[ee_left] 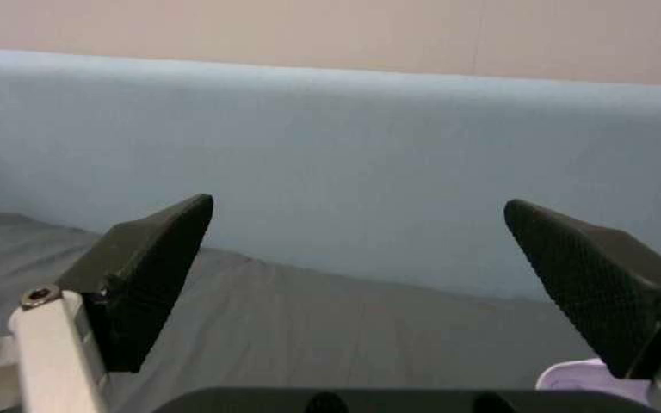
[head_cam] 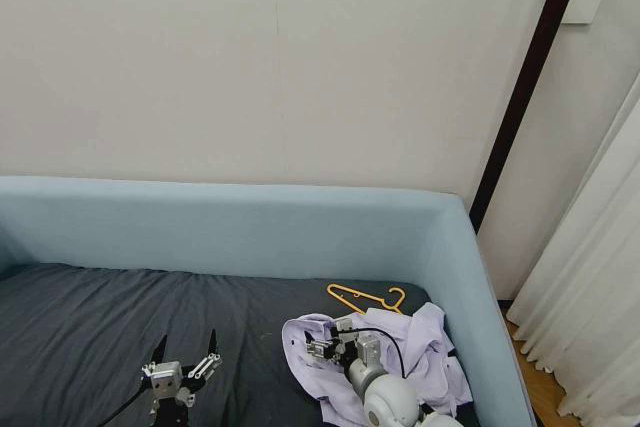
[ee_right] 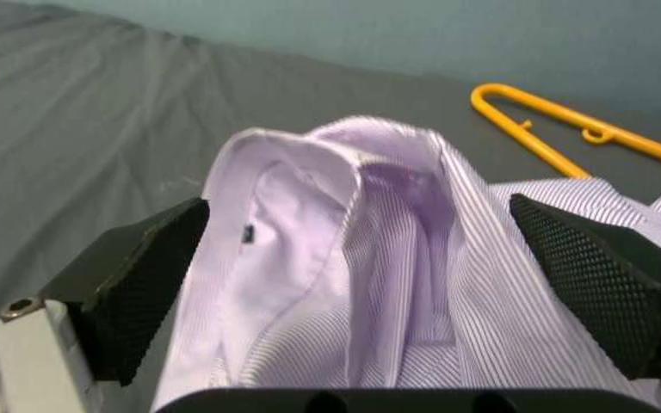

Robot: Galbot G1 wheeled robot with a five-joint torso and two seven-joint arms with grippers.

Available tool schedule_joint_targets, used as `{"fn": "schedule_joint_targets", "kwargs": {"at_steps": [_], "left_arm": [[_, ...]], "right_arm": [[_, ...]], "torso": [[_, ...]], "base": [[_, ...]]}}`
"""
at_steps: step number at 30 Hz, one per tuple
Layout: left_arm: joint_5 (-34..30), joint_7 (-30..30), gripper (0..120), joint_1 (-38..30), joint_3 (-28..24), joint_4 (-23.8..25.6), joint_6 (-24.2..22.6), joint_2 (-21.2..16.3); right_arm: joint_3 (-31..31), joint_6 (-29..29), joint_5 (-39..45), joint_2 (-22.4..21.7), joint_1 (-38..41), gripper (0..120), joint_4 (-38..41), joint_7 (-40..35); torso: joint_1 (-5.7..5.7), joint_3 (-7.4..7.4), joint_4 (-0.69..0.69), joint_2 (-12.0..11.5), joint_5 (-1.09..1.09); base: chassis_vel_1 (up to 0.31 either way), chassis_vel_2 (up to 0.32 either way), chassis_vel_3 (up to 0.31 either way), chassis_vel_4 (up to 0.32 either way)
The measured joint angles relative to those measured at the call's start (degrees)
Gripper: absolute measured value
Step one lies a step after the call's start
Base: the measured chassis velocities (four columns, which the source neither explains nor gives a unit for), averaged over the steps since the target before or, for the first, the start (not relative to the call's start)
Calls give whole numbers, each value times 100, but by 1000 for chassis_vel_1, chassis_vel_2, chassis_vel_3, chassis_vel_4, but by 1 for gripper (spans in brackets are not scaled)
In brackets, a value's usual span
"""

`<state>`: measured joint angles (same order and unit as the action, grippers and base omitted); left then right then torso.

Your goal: Pick up the clothes from the sofa and hang them on the clothes hanger.

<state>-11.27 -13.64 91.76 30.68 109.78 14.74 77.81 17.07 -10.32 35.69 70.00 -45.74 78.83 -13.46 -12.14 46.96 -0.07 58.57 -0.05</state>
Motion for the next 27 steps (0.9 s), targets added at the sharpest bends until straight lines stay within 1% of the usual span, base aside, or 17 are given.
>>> {"fn": "schedule_joint_targets", "kwargs": {"at_steps": [3,5,8,9,12,13,16,18,19,21,22,25,27], "left_arm": [[16,-23,100,13,30,0,16,27],[21,-28,100,13,31,0,19,36],[42,-46,100,6,26,-19,47,60],[42,-46,100,6,26,-19,47,60],[50,-54,100,-11,25,-45,67,56],[50,-56,100,-20,25,-60,76,46],[50,-58,100,-38,25,-79,84,24],[49,-60,100,-55,18,-96,90,19],[49,-60,100,-55,18,-96,90,19],[49,-60,100,-69,5,-116,105,19],[49,-60,100,-75,-2,-127,111,19],[49,-60,100,-87,-12,-147,122,19],[48,-60,100,-101,-21,-157,126,19]], "right_arm": [[17,132,-113,127,38,100,-285,97],[16,172,-125,170,38,99,-337,114],[36,271,-156,305,-27,86,-403,141],[36,271,-156,305,-27,86,-403,141],[87,285,-262,359,-122,74,-296,109],[90,275,-294,371,-167,73,-194,19],[77,208,-489,376,-209,75,-51,-188],[30,197,-768,367,-211,84,-6,-306],[30,197,-768,367,-211,84,-6,-306],[-10,197,-954,324,-238,93,106,-446],[-10,198,-957,293,-268,95,190,-468],[31,273,-907,222,-358,97,385,-419],[101,467,-871,183,-463,97,485,-152]], "torso": [[0,0,0,0,-1],[0,0,0,0,0],[0,0,0,0,0],[0,0,0,0,0],[0,0,0,0,0],[0,0,0,0,0],[0,0,0,0,0],[0,0,0,0,-1],[0,0,0,0,-1],[0,0,0,0,0],[0,0,0,0,0],[0,0,-1,0,-1],[0,0,0,0,0]], "base": [[0,0,0,0],[0,0,0,0],[0,0,0,0],[0,0,0,0],[0,0,0,0],[0,0,0,0],[0,0,0,0],[0,0,0,0],[0,0,0,0],[0,0,0,0],[0,0,0,0],[0,0,0,0],[0,0,0,0]]}}
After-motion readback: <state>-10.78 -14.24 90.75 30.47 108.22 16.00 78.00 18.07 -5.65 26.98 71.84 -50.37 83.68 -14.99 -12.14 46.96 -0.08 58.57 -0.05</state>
